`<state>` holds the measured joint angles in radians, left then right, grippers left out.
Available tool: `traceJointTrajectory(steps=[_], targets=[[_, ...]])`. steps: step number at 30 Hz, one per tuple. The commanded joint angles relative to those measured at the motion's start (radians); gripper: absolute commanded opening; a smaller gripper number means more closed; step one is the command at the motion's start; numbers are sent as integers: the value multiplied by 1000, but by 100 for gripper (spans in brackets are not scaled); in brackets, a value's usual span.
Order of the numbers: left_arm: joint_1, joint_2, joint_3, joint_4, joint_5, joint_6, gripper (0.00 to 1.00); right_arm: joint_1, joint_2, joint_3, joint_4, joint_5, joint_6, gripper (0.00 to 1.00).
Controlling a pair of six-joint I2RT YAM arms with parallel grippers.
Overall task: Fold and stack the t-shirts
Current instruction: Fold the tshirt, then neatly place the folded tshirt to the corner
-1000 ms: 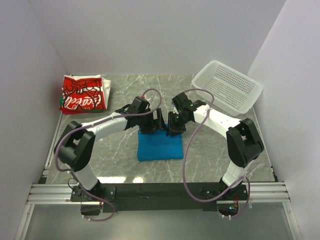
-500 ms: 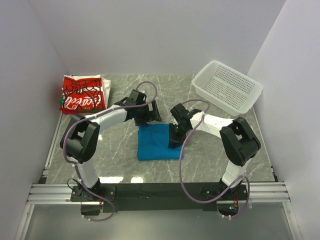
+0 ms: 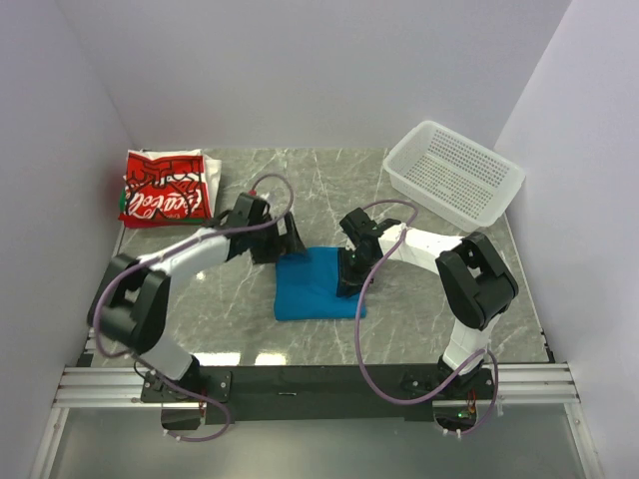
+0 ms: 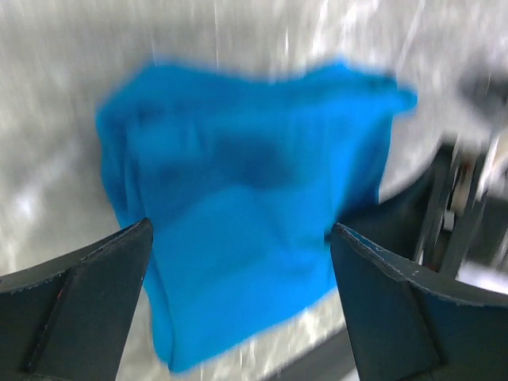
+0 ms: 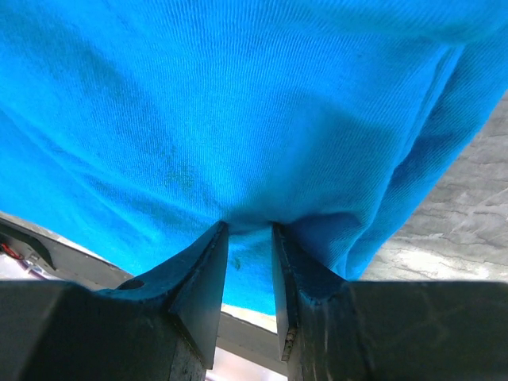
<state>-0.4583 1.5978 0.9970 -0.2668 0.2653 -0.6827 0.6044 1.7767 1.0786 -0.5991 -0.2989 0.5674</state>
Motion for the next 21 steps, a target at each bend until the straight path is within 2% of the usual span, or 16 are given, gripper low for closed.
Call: traceJointTrajectory(steps=[1, 6, 13, 18, 21], targets=[[-5, -140, -142, 89, 110, -32, 99, 5, 23, 9, -10, 53, -18, 36], [-3, -300, -325, 93, 81, -90, 99, 6, 18, -3, -7, 57, -14, 36], [-5, -346, -465, 179, 144, -149, 99, 8, 6, -5, -13, 64, -12, 36], [-5, -313, -573, 392, 196, -241, 99, 11, -3, -3, -18, 70, -11, 36], [-5, -292, -639, 495, 181, -299, 99, 18, -11, -3, -22, 70, -9, 36]])
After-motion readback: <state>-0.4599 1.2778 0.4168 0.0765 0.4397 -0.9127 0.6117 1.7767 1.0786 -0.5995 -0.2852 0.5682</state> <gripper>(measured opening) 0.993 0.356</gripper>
